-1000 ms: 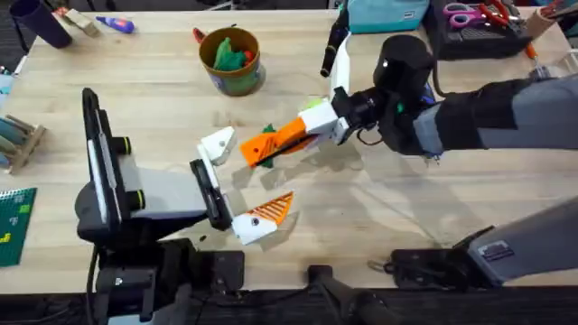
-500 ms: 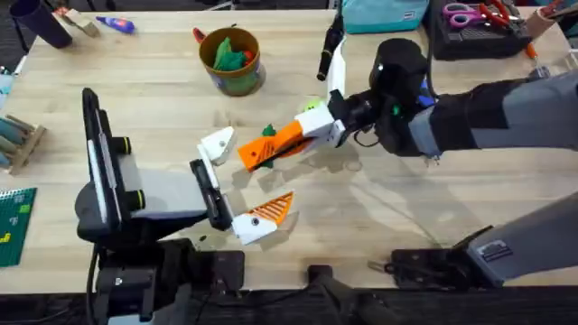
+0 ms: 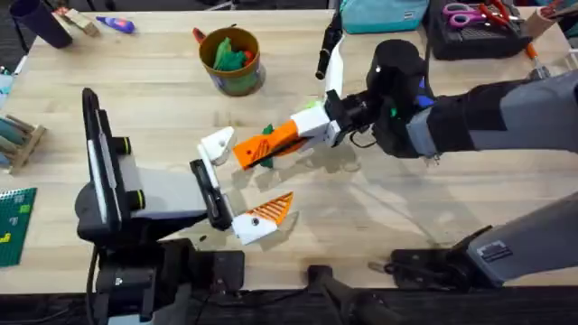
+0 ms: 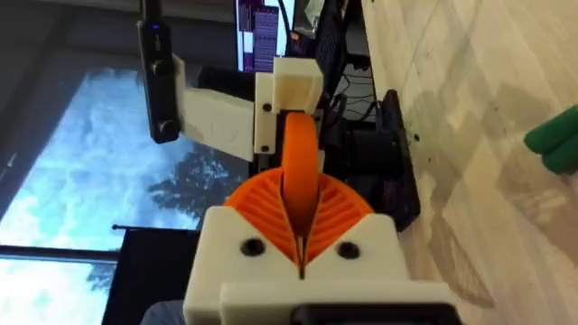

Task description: Pick up the gripper from the table and insert it into the empty holder that is missing its gripper. Then pick up a screw, insert it into the mounting hole, and use the screwdriver to tighten it. Finally, clean up the table by picking up the vegetable and placing it into the bucket.

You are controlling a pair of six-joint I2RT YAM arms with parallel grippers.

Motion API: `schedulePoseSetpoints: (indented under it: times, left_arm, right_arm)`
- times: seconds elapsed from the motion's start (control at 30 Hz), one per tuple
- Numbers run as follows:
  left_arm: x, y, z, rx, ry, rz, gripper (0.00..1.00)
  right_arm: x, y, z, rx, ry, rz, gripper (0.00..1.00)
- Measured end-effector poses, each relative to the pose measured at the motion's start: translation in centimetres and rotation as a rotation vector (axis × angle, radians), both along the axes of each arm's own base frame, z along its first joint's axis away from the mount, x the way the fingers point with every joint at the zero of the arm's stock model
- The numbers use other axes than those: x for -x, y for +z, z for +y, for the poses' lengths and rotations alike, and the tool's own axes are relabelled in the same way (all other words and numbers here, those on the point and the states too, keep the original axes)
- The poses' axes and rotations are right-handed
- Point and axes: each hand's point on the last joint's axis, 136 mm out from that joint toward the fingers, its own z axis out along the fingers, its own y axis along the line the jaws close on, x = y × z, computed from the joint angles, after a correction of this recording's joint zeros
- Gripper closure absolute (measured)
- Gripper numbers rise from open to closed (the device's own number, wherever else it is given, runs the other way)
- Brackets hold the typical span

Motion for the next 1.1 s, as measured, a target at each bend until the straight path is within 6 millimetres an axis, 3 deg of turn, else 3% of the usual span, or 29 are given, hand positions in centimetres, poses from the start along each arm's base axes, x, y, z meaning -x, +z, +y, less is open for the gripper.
schedulePoseSetpoints:
  times: [1.1]
  left_arm:
    - [0.00,0.00,0.00,0.000,0.000,0.000,0.015]
  right_arm:
    - [-0.38,0.20,0.53,-0.009,-0.032,-0.028,0.993]
